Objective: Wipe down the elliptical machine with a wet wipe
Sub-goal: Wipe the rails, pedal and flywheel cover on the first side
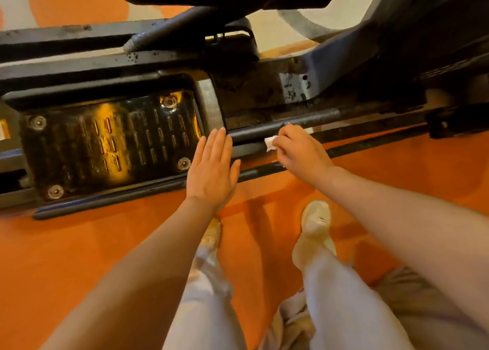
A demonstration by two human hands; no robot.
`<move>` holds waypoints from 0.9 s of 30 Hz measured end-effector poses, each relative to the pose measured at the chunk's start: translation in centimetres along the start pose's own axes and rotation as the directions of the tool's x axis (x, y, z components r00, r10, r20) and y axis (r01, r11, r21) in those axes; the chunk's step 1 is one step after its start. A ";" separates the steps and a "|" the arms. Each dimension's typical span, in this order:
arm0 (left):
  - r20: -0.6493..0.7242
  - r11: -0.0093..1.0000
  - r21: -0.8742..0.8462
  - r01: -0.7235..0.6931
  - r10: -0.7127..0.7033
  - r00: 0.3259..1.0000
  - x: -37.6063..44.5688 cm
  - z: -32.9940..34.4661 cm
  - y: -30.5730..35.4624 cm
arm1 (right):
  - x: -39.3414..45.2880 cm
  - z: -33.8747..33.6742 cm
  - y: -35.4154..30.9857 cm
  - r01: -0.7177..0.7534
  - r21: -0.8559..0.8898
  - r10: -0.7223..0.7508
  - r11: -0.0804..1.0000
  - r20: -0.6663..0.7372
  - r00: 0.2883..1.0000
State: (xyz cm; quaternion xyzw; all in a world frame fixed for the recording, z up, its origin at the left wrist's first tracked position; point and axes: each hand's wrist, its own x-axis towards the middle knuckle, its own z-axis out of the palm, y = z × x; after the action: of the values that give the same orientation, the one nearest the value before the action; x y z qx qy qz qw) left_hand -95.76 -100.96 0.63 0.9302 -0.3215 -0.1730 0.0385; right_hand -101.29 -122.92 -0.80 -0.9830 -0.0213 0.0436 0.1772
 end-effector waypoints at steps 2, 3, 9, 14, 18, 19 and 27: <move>-0.030 0.998 0.003 0.068 -0.068 0.997 1.2 1.2 0.8 | 0.6 1.1 2.0 0.029 0.005 -0.029 1.000 -0.007 1.000; -0.046 0.995 0.002 0.104 -0.104 0.994 1.7 1.8 1.1 | 0.9 1.7 2.9 0.043 0.018 -0.043 0.999 -0.009 0.999; -0.201 0.972 -0.048 0.229 -0.234 0.951 3.6 4.1 2.8 | 2.8 4.9 6.3 0.131 0.086 -0.130 0.988 -0.012 0.991; -0.309 0.971 -0.013 0.239 -0.231 0.923 4.0 6.0 2.9 | 5.0 8.9 7.5 0.189 0.127 -0.184 0.974 -0.054 0.982; -0.369 0.966 0.061 0.252 -0.212 0.905 4.3 6.9 2.7 | 7.3 12.6 6.9 0.168 0.196 -0.174 0.966 0.012 0.985; -0.375 0.963 0.085 0.255 -0.206 0.904 4.3 7.1 2.7 | 7.7 13.5 6.7 0.178 0.214 -0.187 0.961 0.024 0.982; -0.437 0.953 0.165 0.254 -0.160 0.885 4.7 7.8 2.3 | 10.0 17.5 5.0 0.260 0.230 -0.291 0.938 0.116 0.950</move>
State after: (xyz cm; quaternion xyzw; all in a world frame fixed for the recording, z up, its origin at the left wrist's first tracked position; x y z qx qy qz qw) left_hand -96.42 -105.33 -7.69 0.9731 -0.2210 0.0633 -0.0144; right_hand -92.83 -120.97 -19.69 -0.9396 -0.1674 0.0934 0.2834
